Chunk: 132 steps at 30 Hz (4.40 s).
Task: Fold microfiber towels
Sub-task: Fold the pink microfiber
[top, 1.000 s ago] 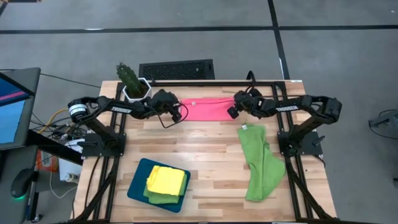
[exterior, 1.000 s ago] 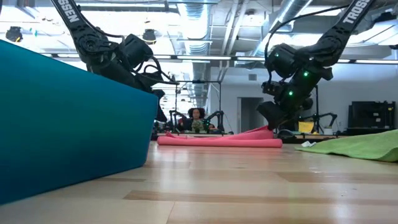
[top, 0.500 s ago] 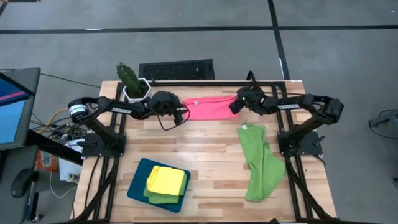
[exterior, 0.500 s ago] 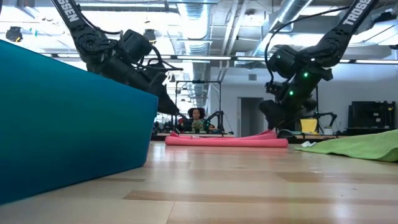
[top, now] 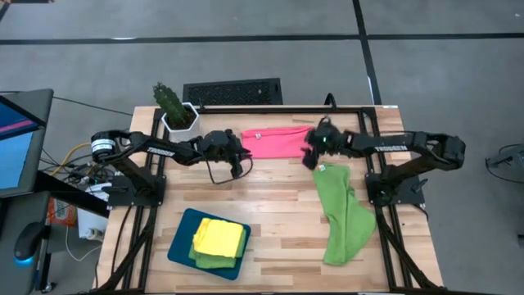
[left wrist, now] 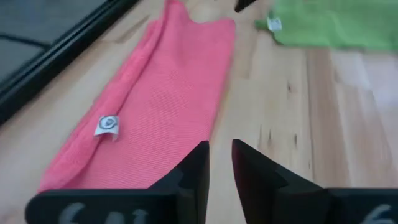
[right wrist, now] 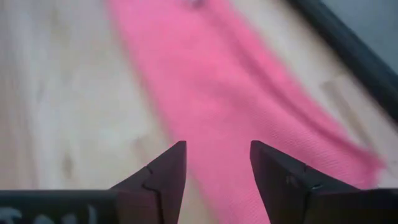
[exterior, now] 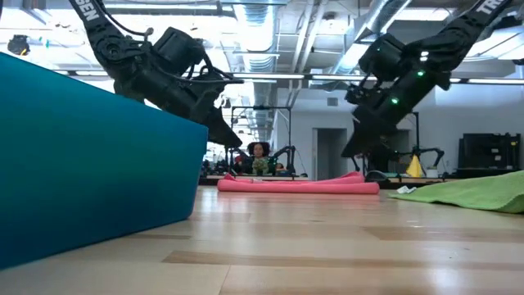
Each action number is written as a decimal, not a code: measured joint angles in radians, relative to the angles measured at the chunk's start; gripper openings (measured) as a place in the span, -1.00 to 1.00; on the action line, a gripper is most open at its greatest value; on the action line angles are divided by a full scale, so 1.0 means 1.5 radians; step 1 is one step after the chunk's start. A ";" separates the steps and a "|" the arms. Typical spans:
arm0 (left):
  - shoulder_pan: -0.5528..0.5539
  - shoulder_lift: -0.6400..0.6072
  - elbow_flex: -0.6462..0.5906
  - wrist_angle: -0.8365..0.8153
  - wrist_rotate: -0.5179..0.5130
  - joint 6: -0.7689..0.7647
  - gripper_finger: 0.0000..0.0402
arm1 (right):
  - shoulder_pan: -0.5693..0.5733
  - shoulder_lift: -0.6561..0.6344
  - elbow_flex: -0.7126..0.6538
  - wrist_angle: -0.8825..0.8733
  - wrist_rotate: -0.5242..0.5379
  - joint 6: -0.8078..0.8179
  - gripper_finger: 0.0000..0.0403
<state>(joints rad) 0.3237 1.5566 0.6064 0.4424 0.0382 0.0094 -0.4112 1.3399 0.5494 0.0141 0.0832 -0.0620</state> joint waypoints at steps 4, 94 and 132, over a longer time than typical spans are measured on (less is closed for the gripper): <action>-0.034 0.000 0.000 -0.005 -0.065 0.064 -0.74 | 0.043 0.004 -0.029 0.001 0.051 -0.041 -0.03; -0.034 0.170 0.109 -0.173 -0.134 0.300 -0.01 | 0.216 -0.190 -0.074 -0.148 0.170 0.038 -0.95; -0.101 -0.178 0.258 -0.630 -0.319 0.023 -1.00 | 0.283 -0.197 0.141 -0.332 0.297 0.090 -0.97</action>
<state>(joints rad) 0.1717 1.2893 0.9940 -0.5019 -0.4401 0.0439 0.0134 1.0443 0.7605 -0.4834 0.5290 0.0731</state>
